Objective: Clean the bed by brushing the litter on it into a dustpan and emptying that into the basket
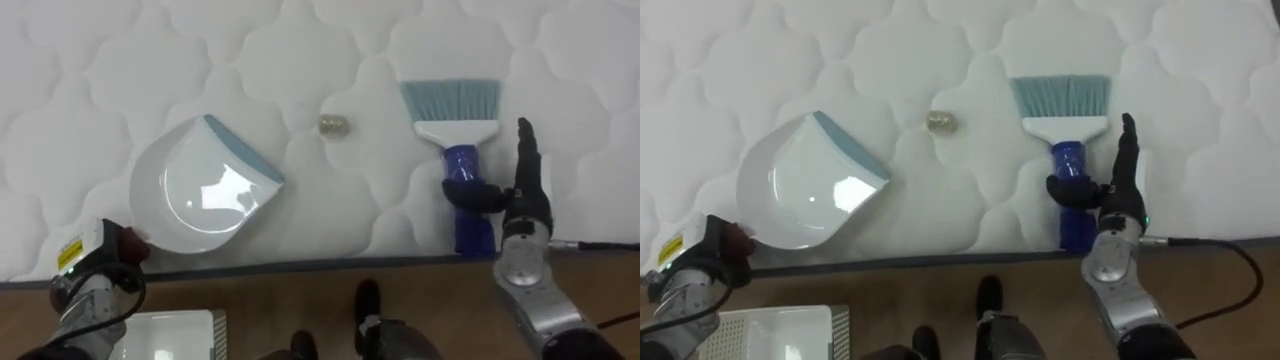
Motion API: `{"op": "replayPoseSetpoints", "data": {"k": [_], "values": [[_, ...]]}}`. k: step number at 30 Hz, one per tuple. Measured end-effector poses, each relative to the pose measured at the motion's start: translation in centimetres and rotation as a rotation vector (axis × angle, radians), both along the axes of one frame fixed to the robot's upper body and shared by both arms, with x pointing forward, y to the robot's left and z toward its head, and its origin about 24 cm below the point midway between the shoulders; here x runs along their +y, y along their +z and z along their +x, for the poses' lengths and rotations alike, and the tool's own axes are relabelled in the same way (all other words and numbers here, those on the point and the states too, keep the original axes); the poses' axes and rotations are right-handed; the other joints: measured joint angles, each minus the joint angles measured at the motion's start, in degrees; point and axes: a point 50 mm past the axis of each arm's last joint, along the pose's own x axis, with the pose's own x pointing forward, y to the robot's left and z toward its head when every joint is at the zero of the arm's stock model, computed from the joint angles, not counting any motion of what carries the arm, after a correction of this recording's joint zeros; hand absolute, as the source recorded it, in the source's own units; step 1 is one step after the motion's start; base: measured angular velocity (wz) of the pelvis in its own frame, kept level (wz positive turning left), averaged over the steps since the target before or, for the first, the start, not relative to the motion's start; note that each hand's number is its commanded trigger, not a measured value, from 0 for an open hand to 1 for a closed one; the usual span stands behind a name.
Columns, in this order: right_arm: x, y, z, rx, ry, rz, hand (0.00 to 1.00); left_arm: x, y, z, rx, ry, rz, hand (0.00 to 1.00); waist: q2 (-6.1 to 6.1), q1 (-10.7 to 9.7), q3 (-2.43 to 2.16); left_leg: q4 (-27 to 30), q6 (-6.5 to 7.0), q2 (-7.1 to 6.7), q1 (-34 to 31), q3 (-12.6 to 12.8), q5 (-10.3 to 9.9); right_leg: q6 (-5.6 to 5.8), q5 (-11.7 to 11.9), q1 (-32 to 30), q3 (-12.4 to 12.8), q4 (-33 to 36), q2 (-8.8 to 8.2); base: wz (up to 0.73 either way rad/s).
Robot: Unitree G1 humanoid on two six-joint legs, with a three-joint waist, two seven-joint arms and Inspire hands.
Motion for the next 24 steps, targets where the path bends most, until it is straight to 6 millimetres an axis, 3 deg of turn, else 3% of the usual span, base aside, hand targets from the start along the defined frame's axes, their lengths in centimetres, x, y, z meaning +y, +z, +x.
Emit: {"op": "replayPoseSetpoints", "data": {"k": [24], "values": [[-2.6, -1.8, -0.5, 0.184, 0.012, -0.004, 0.00, -0.7, 0.5, 1.1, 0.021, -0.069, 0.026, 1.00, 1.12, 0.24, -0.07, 2.05, 0.00, -0.04, -1.04, -1.02, -0.13, -0.48, 0.08, 0.26, -2.33, 1.52, -1.27, 0.05]]}}
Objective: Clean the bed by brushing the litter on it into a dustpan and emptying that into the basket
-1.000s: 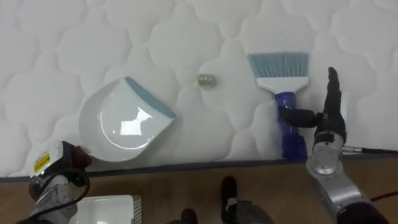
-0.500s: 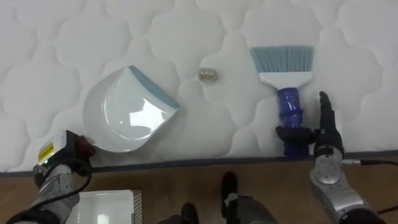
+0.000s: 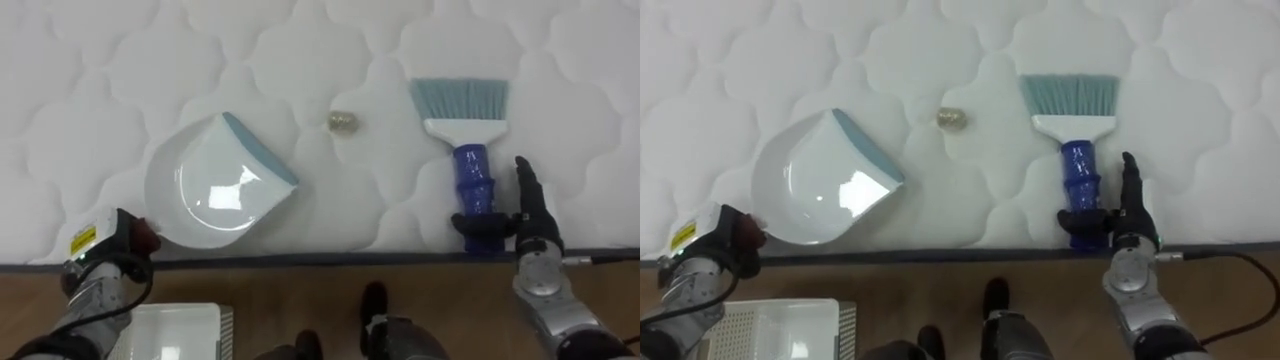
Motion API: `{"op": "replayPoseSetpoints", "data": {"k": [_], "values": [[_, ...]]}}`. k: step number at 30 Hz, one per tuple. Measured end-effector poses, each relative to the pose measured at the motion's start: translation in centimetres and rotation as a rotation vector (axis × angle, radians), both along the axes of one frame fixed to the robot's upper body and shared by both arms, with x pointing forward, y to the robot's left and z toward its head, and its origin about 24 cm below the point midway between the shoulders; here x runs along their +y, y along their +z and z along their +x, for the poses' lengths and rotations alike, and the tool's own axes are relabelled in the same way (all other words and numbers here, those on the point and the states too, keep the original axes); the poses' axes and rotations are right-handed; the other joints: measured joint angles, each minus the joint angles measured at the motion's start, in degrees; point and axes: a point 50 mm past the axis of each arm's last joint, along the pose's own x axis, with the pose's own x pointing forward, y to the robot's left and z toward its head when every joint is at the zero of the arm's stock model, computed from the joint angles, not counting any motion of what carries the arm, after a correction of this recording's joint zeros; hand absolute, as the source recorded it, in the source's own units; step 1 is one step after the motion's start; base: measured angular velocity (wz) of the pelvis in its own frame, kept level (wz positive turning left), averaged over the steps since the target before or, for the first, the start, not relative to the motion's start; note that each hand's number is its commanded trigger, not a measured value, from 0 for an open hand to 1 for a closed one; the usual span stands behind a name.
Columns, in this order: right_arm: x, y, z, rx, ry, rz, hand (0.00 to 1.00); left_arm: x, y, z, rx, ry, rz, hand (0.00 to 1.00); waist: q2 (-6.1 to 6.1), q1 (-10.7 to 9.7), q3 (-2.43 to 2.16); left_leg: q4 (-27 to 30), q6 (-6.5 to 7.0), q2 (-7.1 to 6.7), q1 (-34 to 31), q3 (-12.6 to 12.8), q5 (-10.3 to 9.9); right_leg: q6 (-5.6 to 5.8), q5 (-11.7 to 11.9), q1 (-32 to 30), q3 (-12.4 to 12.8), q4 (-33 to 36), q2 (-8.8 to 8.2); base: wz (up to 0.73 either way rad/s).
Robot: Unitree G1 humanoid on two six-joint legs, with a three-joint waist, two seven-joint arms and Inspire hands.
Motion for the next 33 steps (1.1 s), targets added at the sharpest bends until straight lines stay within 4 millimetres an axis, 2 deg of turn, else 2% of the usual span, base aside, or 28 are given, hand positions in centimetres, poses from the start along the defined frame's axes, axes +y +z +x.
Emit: {"op": "replayPoseSetpoints", "data": {"k": [2, 4, 5, 6, 8, 9, 14, 23, 33], "values": [[-0.2, -0.1, 0.1, 0.019, 0.009, -0.012, 0.00, 0.0, 0.0, 0.0, 0.003, 0.004, 0.003, 1.00, 0.03, 0.15, -0.02, 0.02, -0.01, 0.01, 0.31, -0.04, 0.00, -0.02, -0.01, 0.36, 0.00, 0.00, 0.04, 0.00], [-0.3, -0.2, 0.0, 0.029, 0.013, -0.015, 0.24, 0.0, 0.0, 0.0, 0.002, 0.003, 0.002, 1.00, 0.03, 0.28, -0.02, 0.01, -0.01, 0.06, 0.61, -0.07, 0.00, -0.07, -0.06, 0.69, -0.05, -0.04, 0.07, 0.00], [-0.3, -0.2, 0.0, 0.034, 0.012, -0.015, 0.53, 0.0, 0.0, 0.0, 0.001, 0.002, 0.002, 1.00, 0.03, 0.45, -0.02, -0.01, -0.01, 0.06, 0.82, -0.04, 0.00, -0.06, -0.10, 0.86, -0.03, -0.02, 0.07, 0.00], [-0.3, -0.3, -0.1, 0.037, 0.011, -0.016, 0.68, 0.0, 0.0, 0.0, -0.001, 0.002, 0.002, 1.00, 0.03, 0.48, -0.02, -0.02, -0.01, 0.06, 0.87, -0.03, 0.00, -0.06, -0.11, 0.90, -0.02, -0.02, 0.07, 0.00], [-0.5, -0.2, 0.0, 0.038, 0.002, -0.023, 0.95, 0.0, 0.1, 0.2, -0.005, 0.001, 0.001, 1.00, 0.03, 0.63, -0.02, -0.03, -0.01, 0.06, 0.94, -0.01, 0.00, -0.06, -0.11, 0.94, -0.03, -0.01, 0.04, 0.00], [-0.7, -0.1, 0.0, 0.038, -0.012, -0.036, 1.00, 0.0, 0.1, 0.2, -0.004, 0.002, 0.002, 1.00, 0.03, 0.62, -0.02, -0.05, -0.01, 0.05, 0.99, -0.01, 0.00, -0.06, -0.11, 0.98, -0.03, -0.01, 0.03, 0.00], [-2.5, 0.8, 0.5, 0.055, -0.041, -0.107, 1.00, -0.1, 0.2, 0.2, -0.006, 0.002, 0.002, 1.00, 0.02, 0.75, -0.01, -0.26, -0.03, 0.05, 1.15, 0.07, 0.01, -0.10, -0.13, 1.03, 0.05, -0.06, 0.10, 0.00], [-3.0, 0.5, 0.3, 0.114, -0.061, -0.129, 1.00, -0.3, 0.2, 0.4, 0.018, -0.011, -0.018, 1.00, 0.00, 1.19, 0.00, -0.75, -0.44, 0.50, 1.12, 0.07, -0.21, -0.36, -0.33, 0.95, -0.02, -0.65, 0.71, 0.00], [-3.2, 0.1, -0.1, 0.140, -0.074, -0.117, 1.00, -0.7, 0.4, 0.8, 0.017, -0.061, 0.013, 1.00, -0.32, 1.08, 0.00, -0.31, -0.43, 0.34, 1.36, 0.06, -0.22, -0.16, -1.01, 1.02, 0.22, 0.27, 0.54, 0.00]]}}
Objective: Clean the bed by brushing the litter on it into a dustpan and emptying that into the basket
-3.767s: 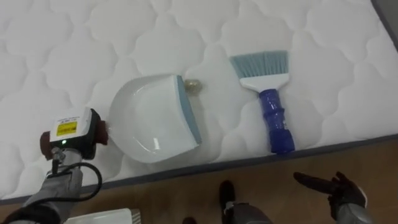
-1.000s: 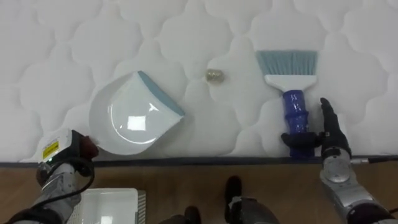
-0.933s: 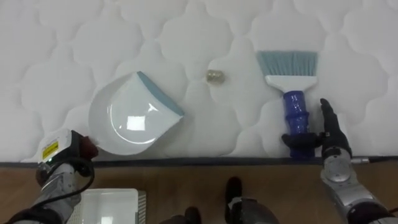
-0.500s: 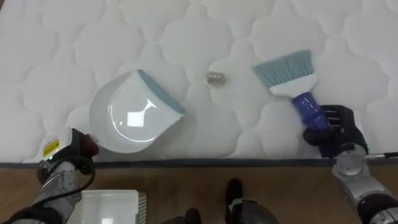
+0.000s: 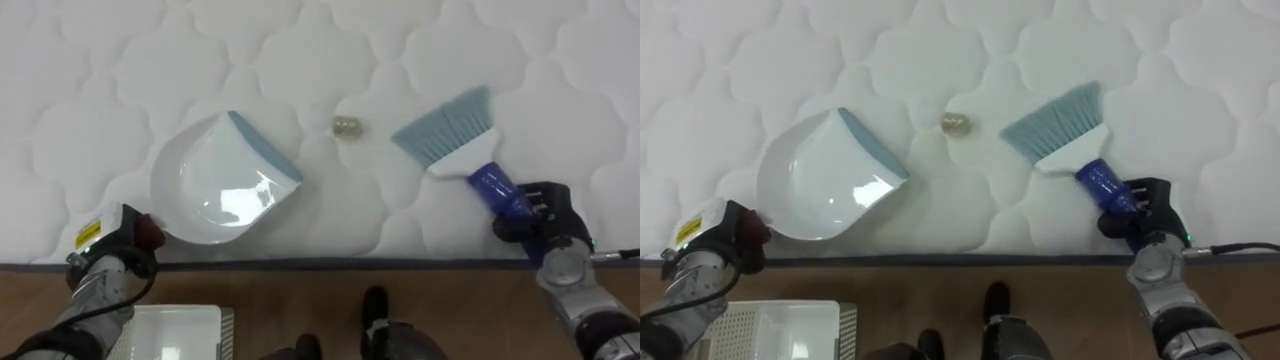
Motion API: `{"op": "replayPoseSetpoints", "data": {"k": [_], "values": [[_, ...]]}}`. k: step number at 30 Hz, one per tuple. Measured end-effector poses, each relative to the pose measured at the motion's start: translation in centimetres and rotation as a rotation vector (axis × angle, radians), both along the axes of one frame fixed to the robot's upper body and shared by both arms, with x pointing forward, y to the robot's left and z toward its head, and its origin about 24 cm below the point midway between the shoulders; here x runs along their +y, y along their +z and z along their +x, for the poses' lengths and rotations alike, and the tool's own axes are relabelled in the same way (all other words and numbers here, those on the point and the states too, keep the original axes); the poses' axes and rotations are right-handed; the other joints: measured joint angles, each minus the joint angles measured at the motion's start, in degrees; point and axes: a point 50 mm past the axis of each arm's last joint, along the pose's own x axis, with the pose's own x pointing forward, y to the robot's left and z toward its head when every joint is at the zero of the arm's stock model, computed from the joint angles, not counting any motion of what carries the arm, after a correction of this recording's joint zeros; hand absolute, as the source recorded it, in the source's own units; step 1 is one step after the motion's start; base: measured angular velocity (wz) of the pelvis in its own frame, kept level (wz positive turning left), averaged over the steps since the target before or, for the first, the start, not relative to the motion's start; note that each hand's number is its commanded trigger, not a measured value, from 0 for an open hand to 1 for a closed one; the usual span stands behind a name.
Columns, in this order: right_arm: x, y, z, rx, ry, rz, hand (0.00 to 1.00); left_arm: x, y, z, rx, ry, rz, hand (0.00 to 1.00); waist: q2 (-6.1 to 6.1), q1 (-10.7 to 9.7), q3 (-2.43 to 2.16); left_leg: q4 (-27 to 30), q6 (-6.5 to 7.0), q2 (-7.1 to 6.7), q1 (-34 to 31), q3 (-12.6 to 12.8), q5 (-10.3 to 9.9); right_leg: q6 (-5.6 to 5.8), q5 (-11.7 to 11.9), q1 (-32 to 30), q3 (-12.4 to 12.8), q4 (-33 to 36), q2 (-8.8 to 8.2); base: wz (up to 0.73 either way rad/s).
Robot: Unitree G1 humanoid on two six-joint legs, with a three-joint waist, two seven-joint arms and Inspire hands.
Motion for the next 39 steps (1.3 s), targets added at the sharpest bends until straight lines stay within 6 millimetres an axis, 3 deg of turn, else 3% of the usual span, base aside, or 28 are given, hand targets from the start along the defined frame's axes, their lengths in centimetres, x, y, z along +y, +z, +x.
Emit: {"op": "replayPoseSetpoints", "data": {"k": [10, 15, 19, 24, 28, 31, 35, 39], "values": [[-0.3, -0.4, -0.3, 0.055, -0.012, 0.012, 1.00, -0.2, 0.3, 0.4, 0.003, -0.052, 0.064, 1.00, -1.01, -0.16, 0.22, 1.29, -0.13, 0.15, -0.57, -0.19, -0.58, -0.27, -0.56, -0.29, -0.64, 1.06, -0.37, 0.02], [-1.4, -0.1, -0.4, 0.103, 0.014, -0.037, 1.00, -0.2, 1.2, 1.3, -0.002, -0.097, 0.133, 1.00, -2.15, 0.11, 0.20, 1.96, -0.09, 0.09, -1.00, -0.04, -0.68, -0.24, -0.53, -0.47, -0.77, 1.66, -0.61, 0.04], [-2.5, 1.3, 0.4, 0.137, 0.071, -0.149, 1.00, 0.3, 1.9, 1.8, 0.004, -0.143, 0.227, 1.00, -2.98, 0.24, 0.22, 2.04, 0.00, 0.11, -0.99, 0.11, -0.70, -0.26, -0.29, -0.65, -0.57, 1.77, -0.61, -0.04], [-3.3, 3.4, 2.0, 0.155, 0.144, -0.305, 1.00, 1.8, 3.6, 2.5, -0.020, -0.160, 0.338, 1.00, -5.73, 0.29, 0.27, 2.01, -0.14, 0.60, -1.22, 0.85, -0.70, -0.59, -0.09, -1.25, -0.04, 1.70, -0.11, -0.07], [-3.8, 6.2, 4.0, 0.168, 0.227, -0.493, 1.00, 2.2, 4.2, 2.7, -0.043, -0.161, 0.377, 1.00, -7.13, 0.26, 0.87, 2.06, -0.12, 0.83, -1.46, 1.22, -0.72, -0.58, 0.32, -1.33, 0.15, 1.16, 0.11, -0.05], [-4.1, 7.8, 5.0, 0.157, 0.246, -0.560, 1.00, 2.4, 4.6, 2.9, -0.054, -0.164, 0.398, 1.00, -8.39, 0.98, 0.84, 2.05, -0.16, 1.35, -1.76, 1.28, -0.71, -0.78, 1.15, -1.23, -0.06, -0.19, 0.74, -0.05], [-4.2, 9.5, 6.1, 0.168, 0.301, -0.700, 1.00, 2.2, 4.9, 3.3, -0.059, -0.177, 0.411, 1.00, -8.94, 1.64, 0.87, 2.13, -0.15, 1.33, -1.93, 1.26, -0.71, -0.69, 1.33, -1.35, -0.13, -0.23, 0.73, 0.00], [-3.8, 10.0, 6.5, 0.173, 0.338, -0.770, 1.00, 2.4, 5.5, 3.6, -0.071, -0.182, 0.448, 1.00, -9.79, 1.72, 0.92, 1.97, -0.16, 1.35, -2.18, 1.27, -0.74, -0.73, 1.39, -1.56, -0.62, -0.28, 0.70, 0.00]]}}
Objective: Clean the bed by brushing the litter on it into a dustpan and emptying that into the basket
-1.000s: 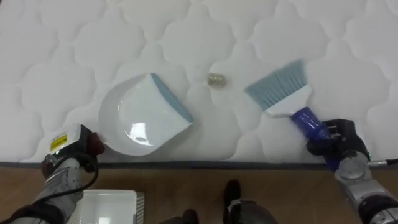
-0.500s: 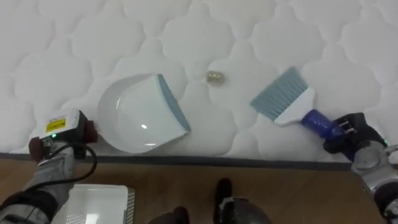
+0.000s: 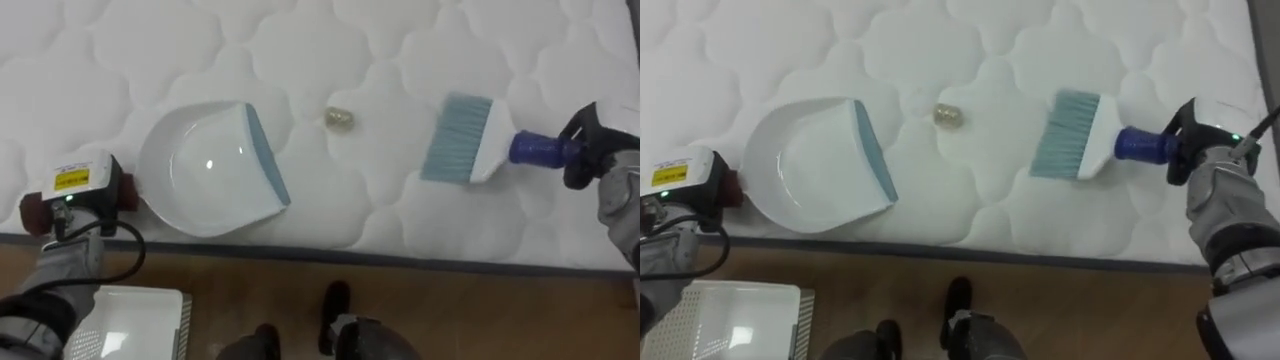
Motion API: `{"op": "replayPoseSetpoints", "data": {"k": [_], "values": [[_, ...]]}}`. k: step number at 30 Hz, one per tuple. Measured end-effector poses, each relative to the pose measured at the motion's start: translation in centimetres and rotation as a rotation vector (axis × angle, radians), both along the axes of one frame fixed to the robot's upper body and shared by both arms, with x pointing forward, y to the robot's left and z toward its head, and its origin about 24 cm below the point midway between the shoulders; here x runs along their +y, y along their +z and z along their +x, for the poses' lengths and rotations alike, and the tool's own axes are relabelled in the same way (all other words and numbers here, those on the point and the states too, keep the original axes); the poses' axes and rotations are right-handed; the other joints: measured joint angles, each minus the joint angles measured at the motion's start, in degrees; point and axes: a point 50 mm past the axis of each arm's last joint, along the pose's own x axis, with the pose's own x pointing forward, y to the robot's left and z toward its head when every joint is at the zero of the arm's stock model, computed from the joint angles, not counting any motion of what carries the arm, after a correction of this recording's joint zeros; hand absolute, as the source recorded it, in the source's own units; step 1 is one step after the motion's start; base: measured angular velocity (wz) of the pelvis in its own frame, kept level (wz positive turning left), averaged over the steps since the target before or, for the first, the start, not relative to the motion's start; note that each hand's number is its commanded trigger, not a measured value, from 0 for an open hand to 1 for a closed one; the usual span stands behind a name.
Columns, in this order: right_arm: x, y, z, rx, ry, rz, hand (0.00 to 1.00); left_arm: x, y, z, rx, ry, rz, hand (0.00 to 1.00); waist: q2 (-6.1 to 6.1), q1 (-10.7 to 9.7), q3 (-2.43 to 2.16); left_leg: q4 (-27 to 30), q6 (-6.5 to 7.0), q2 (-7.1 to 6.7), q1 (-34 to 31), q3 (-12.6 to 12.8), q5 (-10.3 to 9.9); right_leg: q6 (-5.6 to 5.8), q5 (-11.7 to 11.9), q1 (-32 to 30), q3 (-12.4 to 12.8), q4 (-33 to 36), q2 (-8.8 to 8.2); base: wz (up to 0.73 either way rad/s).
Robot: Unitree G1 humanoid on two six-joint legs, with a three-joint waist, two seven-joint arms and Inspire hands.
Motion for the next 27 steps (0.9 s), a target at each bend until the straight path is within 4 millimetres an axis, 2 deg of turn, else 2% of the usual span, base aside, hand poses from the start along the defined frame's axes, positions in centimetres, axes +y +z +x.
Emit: {"op": "replayPoseSetpoints", "data": {"k": [2, 7, 13, 17, 27], "values": [[0.0, 0.3, 0.2, 0.004, 0.005, -0.033, 1.00, 0.1, 0.2, 0.0, -0.020, 0.004, 0.011, 1.00, -0.61, 0.03, 0.11, 0.09, -0.04, 0.09, -0.44, -0.02, -0.02, -0.13, 0.08, -0.29, -0.12, -0.15, 0.04, 0.00], [0.1, 0.9, 0.6, 0.014, 0.039, -0.112, 1.00, 0.2, 0.3, 0.1, -0.032, 0.004, 0.020, 1.00, -0.89, 0.11, 0.09, 0.17, -0.04, 0.15, -0.78, 0.00, -0.02, -0.19, 0.13, -0.48, -0.06, -0.47, 0.06, -0.01], [1.2, 3.1, 2.1, -0.032, 0.110, -0.222, 1.00, 0.5, 0.6, 0.1, -0.038, 0.012, 0.026, 1.00, -1.29, 0.42, 0.25, 0.11, -0.15, 0.67, -0.66, 0.30, 0.04, -0.45, 0.74, -0.22, -0.18, -1.06, 0.48, -0.04], [1.8, 3.3, 2.5, -0.032, 0.149, -0.297, 1.00, 0.2, 1.2, 0.7, -0.053, -0.003, 0.033, 1.00, -2.15, 1.66, 0.71, 0.05, -0.48, 1.14, -0.55, 0.14, -0.01, -0.80, 1.11, 0.41, -0.66, -2.24, 0.93, 0.00], [2.9, 3.9, 3.0, -0.052, 0.201, -0.416, 1.00, -0.1, 1.5, 1.1, -0.067, -0.019, 0.035, 1.00, -2.31, 2.90, 0.80, 0.23, -0.53, 1.70, -0.66, 0.06, 0.03, -0.77, 1.97, 1.45, -1.26, -4.25, 1.59, 0.00]]}}
